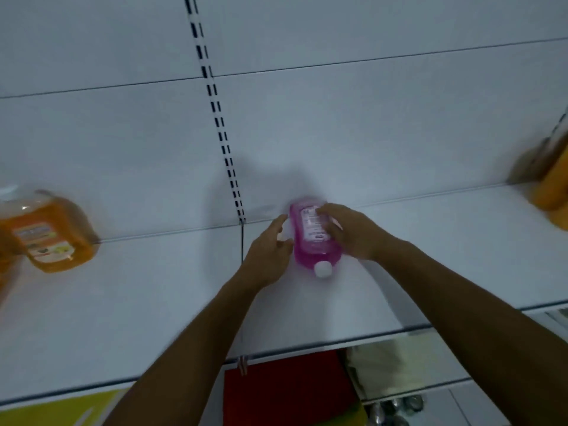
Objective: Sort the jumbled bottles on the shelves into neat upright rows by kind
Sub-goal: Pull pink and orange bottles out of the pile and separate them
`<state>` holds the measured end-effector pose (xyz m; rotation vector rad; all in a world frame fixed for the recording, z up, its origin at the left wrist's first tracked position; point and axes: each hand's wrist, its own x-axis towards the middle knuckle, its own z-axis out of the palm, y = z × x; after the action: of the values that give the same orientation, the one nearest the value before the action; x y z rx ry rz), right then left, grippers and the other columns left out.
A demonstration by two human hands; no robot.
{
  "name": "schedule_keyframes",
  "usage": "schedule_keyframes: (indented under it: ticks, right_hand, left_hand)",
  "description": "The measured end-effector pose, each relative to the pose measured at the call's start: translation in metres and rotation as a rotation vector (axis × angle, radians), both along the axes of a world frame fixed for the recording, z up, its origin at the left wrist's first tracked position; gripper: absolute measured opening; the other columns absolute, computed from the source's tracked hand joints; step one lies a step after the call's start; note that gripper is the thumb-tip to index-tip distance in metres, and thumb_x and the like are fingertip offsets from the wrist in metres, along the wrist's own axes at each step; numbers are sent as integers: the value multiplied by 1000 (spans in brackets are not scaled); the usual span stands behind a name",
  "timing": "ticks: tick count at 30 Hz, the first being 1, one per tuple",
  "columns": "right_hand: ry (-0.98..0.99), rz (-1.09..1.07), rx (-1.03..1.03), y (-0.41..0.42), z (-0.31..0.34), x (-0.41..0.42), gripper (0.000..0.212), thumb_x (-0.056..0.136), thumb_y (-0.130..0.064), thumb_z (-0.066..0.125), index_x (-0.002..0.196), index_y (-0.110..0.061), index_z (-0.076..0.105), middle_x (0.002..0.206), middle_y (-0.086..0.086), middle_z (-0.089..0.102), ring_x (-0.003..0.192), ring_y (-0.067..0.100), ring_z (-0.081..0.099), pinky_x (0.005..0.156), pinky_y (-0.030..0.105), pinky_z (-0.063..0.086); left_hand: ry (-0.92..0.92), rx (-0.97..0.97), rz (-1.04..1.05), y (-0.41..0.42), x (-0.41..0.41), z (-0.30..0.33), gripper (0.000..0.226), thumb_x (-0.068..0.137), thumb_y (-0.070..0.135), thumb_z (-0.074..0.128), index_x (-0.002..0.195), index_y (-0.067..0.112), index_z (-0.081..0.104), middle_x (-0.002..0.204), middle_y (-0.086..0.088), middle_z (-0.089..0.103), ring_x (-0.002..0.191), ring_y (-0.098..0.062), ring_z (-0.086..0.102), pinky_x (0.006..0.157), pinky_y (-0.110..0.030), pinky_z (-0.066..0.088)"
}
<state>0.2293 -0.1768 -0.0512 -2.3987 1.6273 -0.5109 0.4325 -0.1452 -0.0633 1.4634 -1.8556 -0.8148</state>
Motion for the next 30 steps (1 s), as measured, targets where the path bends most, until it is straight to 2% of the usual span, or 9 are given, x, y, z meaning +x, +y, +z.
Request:
schedule_keyframes:
  ticks: [2, 7, 12, 14, 16, 18, 24, 27, 30]
  right_hand:
    - [-27, 65, -64, 3, -3, -6, 44, 99, -20, 48, 141, -6, 45, 145, 15, 45, 127, 24, 50, 106, 30, 38]
    - [-72, 202, 86, 8, -23, -25, 80, 86, 8, 56, 153, -14, 17, 162, 7, 5, 148, 25, 7, 121, 35, 10]
    - [-195, 203, -31, 14, -21, -32, 85, 81, -10, 75, 150, -12, 26, 156, 15, 25, 143, 29, 28, 116, 34, 27]
    - [-361, 185, -57, 22, -20, -32, 80, 81, -10, 75, 147, -7, 31, 150, 9, 35, 136, 17, 38, 112, 33, 37]
    - [-501, 112, -30, 32, -16, -31, 71, 83, -5, 72, 143, -12, 34, 143, -6, 39, 126, -3, 42, 104, 14, 38]
    - [-542, 30, -25, 41, -8, -35, 71, 82, -12, 75, 138, -25, 34, 133, -16, 42, 117, -4, 47, 94, 2, 36]
    - [-555, -210, -79, 77, 30, -82, 60, 73, -52, 77, 122, -26, 54, 115, -14, 64, 102, 5, 63, 87, 24, 54]
    - [-568, -299, -51, 103, 57, -124, 50, 77, -44, 76, 121, -28, 57, 109, -13, 66, 94, 3, 64, 71, 21, 52]
    - [-583, -345, 1, 142, 78, -167, 33, 84, -36, 71, 111, -39, 54, 103, -12, 65, 86, 3, 65, 60, 20, 54]
  left_hand:
    - [95, 19, -33, -4, -18, 2, 40, 101, 22, 43, 140, 26, 43, 138, -5, 54, 120, -19, 56, 102, -42, 48]
    - [413, 165, 21, -4, -36, 8, 37, 100, 3, 40, 128, 21, 57, 120, -8, 65, 102, -22, 65, 87, -36, 56]
    - [437, 88, -63, -9, -30, 15, 56, 83, -16, 55, 125, 21, 61, 126, 3, 63, 115, -17, 59, 80, -20, 55]
    - [408, 82, -124, -15, -32, 17, 63, 78, -13, 66, 134, 16, 57, 134, 1, 58, 120, -18, 56, 82, -19, 54]
    - [383, 41, -194, -17, -40, 18, 65, 77, -6, 73, 135, 16, 55, 132, 2, 60, 118, -16, 57, 90, -23, 53]
    - [375, -14, -241, -17, -51, 20, 57, 79, -2, 73, 130, 18, 58, 123, 5, 65, 112, -12, 61, 89, -20, 52]
    - [331, -155, -457, -18, -98, 26, 40, 81, 7, 72, 119, 18, 63, 104, -2, 71, 90, -14, 67, 79, -26, 56]
    - [273, -173, -558, -11, -134, 28, 68, 74, 17, 81, 131, 34, 48, 116, 8, 62, 103, -5, 61, 83, -8, 48]
    - [329, 29, -730, 7, -190, 31, 65, 79, 11, 76, 134, 25, 46, 121, 12, 60, 109, 1, 60, 78, -7, 48]
